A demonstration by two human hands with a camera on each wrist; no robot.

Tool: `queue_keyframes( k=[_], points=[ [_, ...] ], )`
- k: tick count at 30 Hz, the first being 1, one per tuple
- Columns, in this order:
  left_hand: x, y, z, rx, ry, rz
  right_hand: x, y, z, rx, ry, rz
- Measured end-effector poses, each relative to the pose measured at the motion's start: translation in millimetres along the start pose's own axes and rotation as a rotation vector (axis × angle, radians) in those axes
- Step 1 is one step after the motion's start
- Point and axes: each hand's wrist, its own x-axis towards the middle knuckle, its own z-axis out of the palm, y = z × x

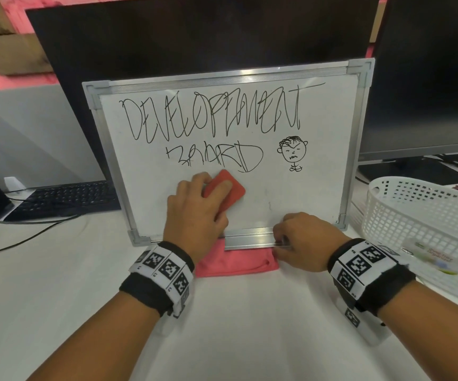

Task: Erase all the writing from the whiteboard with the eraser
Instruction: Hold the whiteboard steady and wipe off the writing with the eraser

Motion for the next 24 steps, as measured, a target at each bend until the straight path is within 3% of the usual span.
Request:
queue_keyframes(
  k=[4, 10, 15, 20, 24],
  points=[
    [0, 7, 4, 0.03, -0.048, 0.052, -1, -1, -1, 0.0, -0.004, -0.002],
    [7, 3, -1, -0.061, 0.075, -0.109, 0, -1, -2, -0.008, -0.012, -0.017],
    [3, 16, 4, 0.018, -0.042, 0.06, -1, 0, -2, -0.008, -0.008, -0.012],
    [8, 10, 1, -0.015, 0.046, -0.049, 0, -1, -2, -0.002, -0.006, -0.01],
    [9, 19, 3, 0.0, 0.018, -0.015, 0, 0, -1, -0.003, 0.003, -0.009]
  ],
)
